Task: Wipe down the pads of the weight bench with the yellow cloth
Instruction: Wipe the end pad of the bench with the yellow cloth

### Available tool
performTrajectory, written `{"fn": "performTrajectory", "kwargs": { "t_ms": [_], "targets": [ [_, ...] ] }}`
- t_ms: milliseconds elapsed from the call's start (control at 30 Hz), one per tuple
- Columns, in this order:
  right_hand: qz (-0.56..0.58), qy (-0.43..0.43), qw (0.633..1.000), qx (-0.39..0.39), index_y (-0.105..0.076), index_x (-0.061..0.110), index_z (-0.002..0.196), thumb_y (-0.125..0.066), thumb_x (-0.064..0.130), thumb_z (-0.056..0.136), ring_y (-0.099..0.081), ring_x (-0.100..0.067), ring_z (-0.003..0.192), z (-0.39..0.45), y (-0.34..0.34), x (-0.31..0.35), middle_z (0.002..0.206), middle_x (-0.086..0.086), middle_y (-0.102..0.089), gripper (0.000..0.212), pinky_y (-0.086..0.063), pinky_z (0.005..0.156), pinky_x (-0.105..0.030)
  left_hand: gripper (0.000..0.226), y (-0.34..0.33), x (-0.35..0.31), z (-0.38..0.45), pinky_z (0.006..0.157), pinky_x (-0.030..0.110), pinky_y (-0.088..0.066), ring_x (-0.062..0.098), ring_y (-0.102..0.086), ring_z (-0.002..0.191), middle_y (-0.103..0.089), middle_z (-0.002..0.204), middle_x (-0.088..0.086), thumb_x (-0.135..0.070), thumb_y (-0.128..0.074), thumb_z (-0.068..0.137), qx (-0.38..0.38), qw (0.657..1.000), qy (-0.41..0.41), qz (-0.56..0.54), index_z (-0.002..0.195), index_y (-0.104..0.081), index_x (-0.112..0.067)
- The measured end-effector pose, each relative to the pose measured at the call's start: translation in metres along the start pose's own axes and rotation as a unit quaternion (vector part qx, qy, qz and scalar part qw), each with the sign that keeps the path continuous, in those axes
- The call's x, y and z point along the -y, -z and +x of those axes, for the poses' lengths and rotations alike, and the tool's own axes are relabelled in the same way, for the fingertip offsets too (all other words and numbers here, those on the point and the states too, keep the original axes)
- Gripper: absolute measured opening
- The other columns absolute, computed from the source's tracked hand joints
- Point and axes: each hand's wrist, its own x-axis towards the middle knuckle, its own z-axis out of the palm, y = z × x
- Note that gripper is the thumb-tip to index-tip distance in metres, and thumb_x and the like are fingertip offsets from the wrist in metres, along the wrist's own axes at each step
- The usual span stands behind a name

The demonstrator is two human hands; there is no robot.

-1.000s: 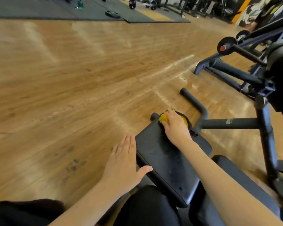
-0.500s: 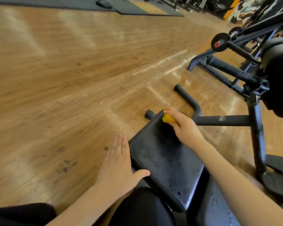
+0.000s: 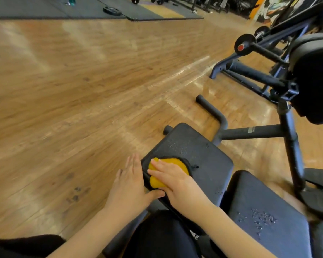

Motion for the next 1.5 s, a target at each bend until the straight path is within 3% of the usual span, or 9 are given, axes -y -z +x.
{"fn": "performTrajectory", "kwargs": {
  "t_ms": [133,267,400,467,833,967,1067,1133,1500],
  "targets": [
    [0.097,-0.04,0.994,-0.015,-0.053,0.02,0.127,-0.042,0.012,0.087,-0.034,-0.004,0.129,-0.007,0.024,-0.026,0.139,0.006,-0.044,0.042,-0.02,0.11,-0.014,0.113,0.002,-0.002,-0.002,0.117,0.035,0.0,0.012,0.018,0.14,0.023,0.152,0.0,-0.067,-0.05,0.076,0.009,1.0,-0.017,0.021,0.142,0.022,-0.012],
    [0.076,-0.151,0.977,-0.131,-0.049,0.019,0.13,-0.047,-0.004,0.088,-0.032,-0.01,0.133,0.031,0.053,-0.07,0.142,0.003,-0.041,0.049,-0.022,0.111,-0.023,0.109,0.004,-0.002,-0.001,0.117,0.036,0.001,0.012,0.021,0.139,0.025,0.151,-0.003,-0.064,-0.05,0.078,0.017,0.999,-0.028,0.009,0.142,0.023,-0.015],
    [0.097,-0.219,0.971,0.01,-0.037,0.026,0.139,-0.049,0.026,0.093,-0.022,-0.015,0.14,0.055,0.041,-0.101,0.151,0.004,-0.027,0.047,-0.016,0.113,-0.029,0.11,0.003,-0.004,-0.001,0.117,0.036,-0.001,0.011,0.02,0.139,0.025,0.151,-0.003,-0.062,-0.053,0.078,0.025,0.999,-0.024,-0.005,0.142,0.023,-0.016],
    [0.105,-0.249,0.963,0.001,-0.036,0.026,0.14,-0.049,0.029,0.094,-0.019,-0.015,0.141,0.059,0.034,-0.098,0.152,0.004,-0.025,0.048,-0.015,0.114,-0.033,0.11,0.003,-0.005,0.002,0.117,0.037,-0.003,0.012,0.018,0.14,0.023,0.152,-0.003,-0.062,-0.054,0.078,0.022,0.999,-0.025,-0.008,0.142,0.022,-0.015],
    [0.18,-0.044,0.983,0.002,-0.057,0.017,0.123,-0.043,0.014,0.087,-0.033,-0.003,0.129,-0.003,0.005,-0.004,0.136,0.008,-0.043,0.039,-0.013,0.108,-0.004,0.114,0.0,0.0,0.002,0.117,0.035,-0.01,0.01,0.012,0.141,0.014,0.155,-0.001,-0.055,-0.063,0.074,-0.002,0.998,-0.039,-0.048,0.143,0.017,-0.013],
    [0.176,-0.19,0.961,-0.098,-0.044,0.029,0.132,-0.049,0.004,0.091,-0.047,-0.011,0.124,0.001,0.039,-0.063,0.128,0.006,-0.053,0.049,-0.034,0.106,-0.018,0.111,0.004,-0.002,0.0,0.117,0.035,-0.006,0.011,0.015,0.14,0.02,0.153,-0.002,-0.059,-0.058,0.076,0.001,0.998,-0.049,-0.027,0.143,0.019,-0.015],
    [0.135,-0.329,0.931,-0.076,-0.032,0.028,0.14,-0.045,0.016,0.095,-0.042,-0.024,0.129,0.018,0.053,-0.109,0.143,-0.002,-0.042,0.049,-0.032,0.105,-0.03,0.11,0.003,-0.002,0.0,0.117,0.035,-0.006,0.01,0.016,0.14,0.02,0.153,-0.002,-0.057,-0.058,0.077,0.001,0.998,-0.049,-0.03,0.143,0.018,-0.015],
    [0.108,-0.346,0.931,-0.05,-0.035,0.023,0.14,-0.044,0.014,0.095,-0.033,-0.023,0.136,0.025,0.044,-0.117,0.149,-0.001,-0.032,0.046,-0.026,0.109,-0.03,0.11,0.002,-0.002,0.0,0.117,0.034,-0.005,0.009,0.015,0.14,0.019,0.153,-0.004,-0.057,-0.059,0.076,0.0,0.998,-0.049,-0.04,0.144,0.017,-0.016],
    [0.132,-0.062,0.989,-0.017,-0.051,0.014,0.129,-0.042,0.014,0.085,-0.025,0.003,0.131,-0.011,-0.002,-0.007,0.141,0.006,-0.037,0.045,-0.006,0.109,-0.009,0.112,-0.001,0.0,0.002,0.115,0.029,-0.007,0.009,0.011,0.141,0.012,0.155,-0.002,-0.055,-0.064,0.074,-0.016,0.997,-0.055,-0.043,0.145,0.014,-0.015]
  ]
}}
